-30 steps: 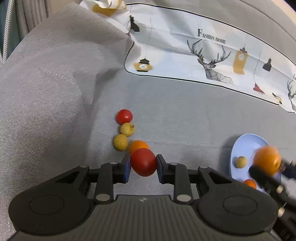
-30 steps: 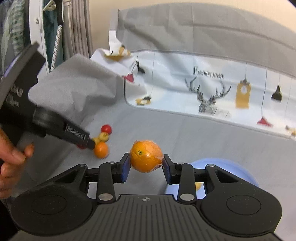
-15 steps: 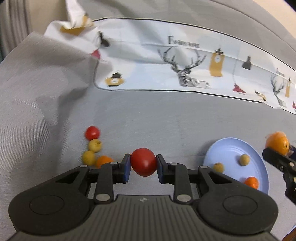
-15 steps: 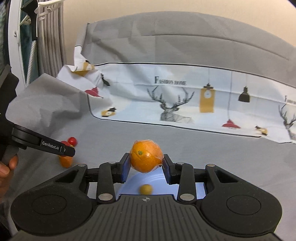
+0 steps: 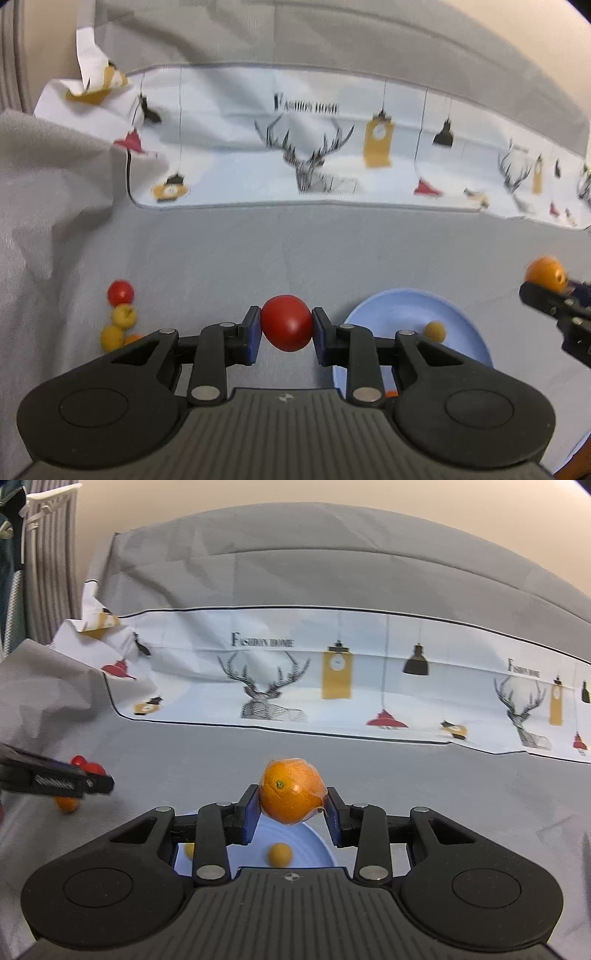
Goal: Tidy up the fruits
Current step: 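Carry the red tomato and the orange over the blue plate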
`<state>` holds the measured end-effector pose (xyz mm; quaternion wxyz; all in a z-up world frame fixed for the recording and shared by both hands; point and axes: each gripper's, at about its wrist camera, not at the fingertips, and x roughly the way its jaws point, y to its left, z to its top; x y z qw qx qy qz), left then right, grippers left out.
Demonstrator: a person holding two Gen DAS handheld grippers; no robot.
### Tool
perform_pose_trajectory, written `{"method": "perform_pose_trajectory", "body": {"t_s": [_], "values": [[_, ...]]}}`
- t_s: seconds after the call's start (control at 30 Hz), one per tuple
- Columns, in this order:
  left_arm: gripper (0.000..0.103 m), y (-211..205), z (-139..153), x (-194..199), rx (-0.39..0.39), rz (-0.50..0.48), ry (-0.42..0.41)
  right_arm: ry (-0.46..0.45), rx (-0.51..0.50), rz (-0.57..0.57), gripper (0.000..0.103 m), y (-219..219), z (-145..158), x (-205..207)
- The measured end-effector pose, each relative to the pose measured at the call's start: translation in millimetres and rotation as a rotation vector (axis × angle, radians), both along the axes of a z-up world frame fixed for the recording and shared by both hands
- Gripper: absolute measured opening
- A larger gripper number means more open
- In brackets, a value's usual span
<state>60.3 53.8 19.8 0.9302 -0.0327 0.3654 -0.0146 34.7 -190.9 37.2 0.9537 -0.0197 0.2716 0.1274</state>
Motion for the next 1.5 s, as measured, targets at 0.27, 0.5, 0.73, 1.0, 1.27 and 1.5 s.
{"method": "perform_pose_trajectory", "body": {"t_s": [0.27,0.5,0.73,1.0,1.27,1.5], "values": [[0.032,4.8,0.9,2.6,-0.067,-0.026,-0.006,0.042,-0.013,-0.055,0.038,-5.3,-5.3,9.0],[0.032,-37.2,-7.4,-3.0,-0.046,-0.213,-0.002,0.119,-0.020,-0.053,0.038,4.1,-15.7,17.7],[0.032,-64.5,-26.6,3.0,-0.050,-0.257,0.071,0.207,-0.027,-0.074,0.038,6.8,-28.1,24.1],[0.032,-82.2,-36.2,10.7,-0.034,-0.245,0.094,0.270,0.024,-0.122,0.038,-0.5,-39.3,32.6],[0.032,-89.4,-41.4,13.2,-0.011,-0.254,0.105,0.283,0.011,-0.128,0.038,6.3,-42.8,36.5],[0.032,-90.9,-43.4,14.2,-0.007,-0.255,0.111,0.288,0.016,-0.130,0.038,7.5,-43.8,38.1]]}}
